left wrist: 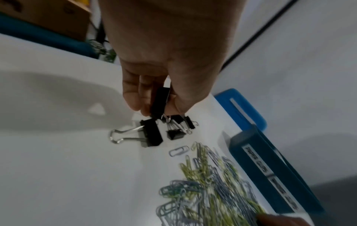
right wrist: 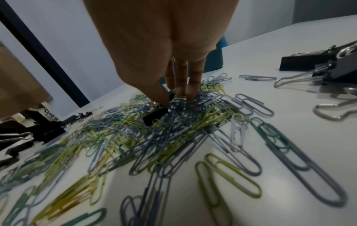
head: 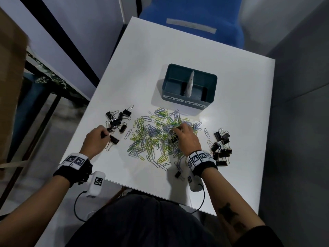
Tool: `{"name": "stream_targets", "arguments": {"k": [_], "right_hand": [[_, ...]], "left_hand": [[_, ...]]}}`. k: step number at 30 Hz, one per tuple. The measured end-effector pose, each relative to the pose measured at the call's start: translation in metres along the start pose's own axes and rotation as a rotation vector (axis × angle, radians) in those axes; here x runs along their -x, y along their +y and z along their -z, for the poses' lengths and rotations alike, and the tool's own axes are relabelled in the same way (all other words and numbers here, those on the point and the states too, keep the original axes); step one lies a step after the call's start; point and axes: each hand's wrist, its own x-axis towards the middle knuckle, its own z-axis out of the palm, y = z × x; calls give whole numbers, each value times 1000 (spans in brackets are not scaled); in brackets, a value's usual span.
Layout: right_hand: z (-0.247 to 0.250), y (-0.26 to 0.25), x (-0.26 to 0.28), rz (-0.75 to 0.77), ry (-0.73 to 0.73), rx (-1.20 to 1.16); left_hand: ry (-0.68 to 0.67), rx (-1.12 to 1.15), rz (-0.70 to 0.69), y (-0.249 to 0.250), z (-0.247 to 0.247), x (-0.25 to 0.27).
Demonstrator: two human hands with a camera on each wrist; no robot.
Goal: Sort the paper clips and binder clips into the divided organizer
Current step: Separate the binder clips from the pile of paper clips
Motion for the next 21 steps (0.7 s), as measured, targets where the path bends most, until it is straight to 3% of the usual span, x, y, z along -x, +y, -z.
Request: {"name": "stream_targets", "arguments": {"k": [7,11,14,18,21], "right_hand": [[5,0,-5,-7,-3,-32],[5,10,-4,-55,-4,-23],[9,15,-1,-81,18,-1],[10,17,1,-78,94,-9],[5,19,0,50,18,35]], "left_hand": [[-53,-113,-21,-10,-4,-7],[66,-270,-17,5,-2,4],[86,-284,-164,34,-12,15],[-35,-322,-427,84,-46,31],[-183,-347,-659,118,-84,42]]}}
